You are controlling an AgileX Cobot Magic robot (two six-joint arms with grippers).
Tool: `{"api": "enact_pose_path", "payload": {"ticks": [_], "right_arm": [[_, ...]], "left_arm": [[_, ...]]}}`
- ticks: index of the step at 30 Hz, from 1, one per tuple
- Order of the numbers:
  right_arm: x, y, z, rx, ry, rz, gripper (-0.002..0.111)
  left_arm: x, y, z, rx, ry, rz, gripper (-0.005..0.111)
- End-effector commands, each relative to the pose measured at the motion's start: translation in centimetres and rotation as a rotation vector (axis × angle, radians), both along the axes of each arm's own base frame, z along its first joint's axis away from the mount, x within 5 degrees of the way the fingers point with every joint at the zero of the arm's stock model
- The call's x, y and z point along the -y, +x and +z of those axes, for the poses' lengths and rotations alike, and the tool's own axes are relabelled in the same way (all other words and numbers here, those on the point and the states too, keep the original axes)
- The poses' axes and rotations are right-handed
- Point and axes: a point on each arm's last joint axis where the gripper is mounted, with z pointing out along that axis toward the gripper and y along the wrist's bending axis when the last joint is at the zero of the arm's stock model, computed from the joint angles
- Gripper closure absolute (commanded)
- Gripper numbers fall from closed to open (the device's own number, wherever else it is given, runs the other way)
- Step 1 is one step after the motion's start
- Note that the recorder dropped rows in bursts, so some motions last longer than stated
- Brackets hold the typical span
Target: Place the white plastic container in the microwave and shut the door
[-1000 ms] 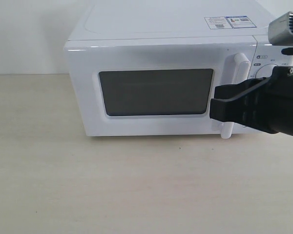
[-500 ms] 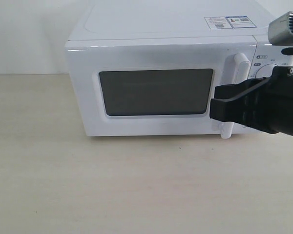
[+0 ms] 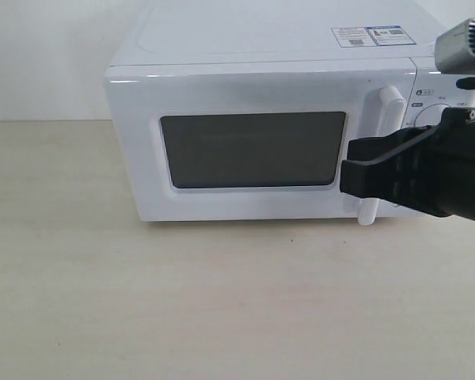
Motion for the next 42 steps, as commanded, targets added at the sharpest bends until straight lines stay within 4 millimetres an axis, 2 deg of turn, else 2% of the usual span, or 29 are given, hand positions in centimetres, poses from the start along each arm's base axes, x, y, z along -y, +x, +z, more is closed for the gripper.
{"api": "enact_pose_path", "payload": {"ticks": [1,8,11,15,22,28,35,42], "right_arm": [[0.2,-0.1,0.3,0.023,-0.004,-0.003,0.109],[0.9,-1.6,2.1,0.099,0.038,0.006,0.109],[1.5,-3.6,3.3,0.121,0.059,0.056,0.109],[3.4,-6.9,3.9,0.282,0.043,0.065,0.109],[7.5,-11.4,0.8,0.448,0.129,-0.137,0.109],[9.2,-13.8,-1.5,0.586,0.136,-0.307,0.109],[9.8,-13.5,-2.8,0.561,0.110,-0.441,0.109],[9.8,-13.0,-5.0,0.491,0.110,-0.445,0.109]], "left_arm": [[0.0,0.0,-0.1,-0.004,-0.003,0.005,0.103],[0.0,0.0,-0.1,-0.004,-0.003,0.005,0.103],[0.0,0.0,-0.1,-0.004,-0.003,0.005,0.103],[0.0,0.0,-0.1,-0.004,-0.003,0.005,0.103],[0.0,0.0,-0.1,-0.004,-0.003,0.005,0.103],[0.0,0.0,-0.1,-0.004,-0.003,0.005,0.103],[0.0,0.0,-0.1,-0.002,-0.002,0.005,0.103],[0.0,0.0,-0.1,-0.002,-0.002,0.005,0.103]]}}
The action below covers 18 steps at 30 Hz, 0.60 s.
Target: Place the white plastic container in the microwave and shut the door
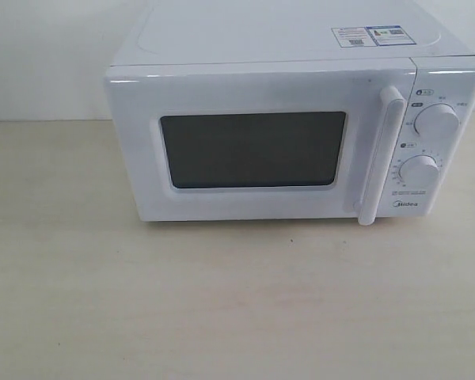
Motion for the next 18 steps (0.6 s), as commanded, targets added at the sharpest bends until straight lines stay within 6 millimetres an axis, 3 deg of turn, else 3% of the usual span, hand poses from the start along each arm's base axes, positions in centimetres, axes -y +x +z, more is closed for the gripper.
{"api": "enact_pose_path", "payload": {"ticks": [1,6,11,18], "right_arm": [[0.0,0.3,-1.6,-0.047,0.030,0.004,0.109],[-0.2,0.3,-2.3,-0.093,0.071,0.030,0.109],[-0.4,0.3,-2.7,-0.142,-0.094,0.033,0.109],[-0.8,0.2,-4.6,-0.342,-0.199,0.087,0.109]], "left_arm": [[0.0,0.0,-0.1,-0.002,-0.002,0.005,0.103],[0.0,0.0,-0.1,-0.002,-0.002,0.005,0.103],[0.0,0.0,-0.1,-0.002,-0.002,0.005,0.103],[0.0,0.0,-0.1,-0.002,-0.002,0.005,0.103]]}}
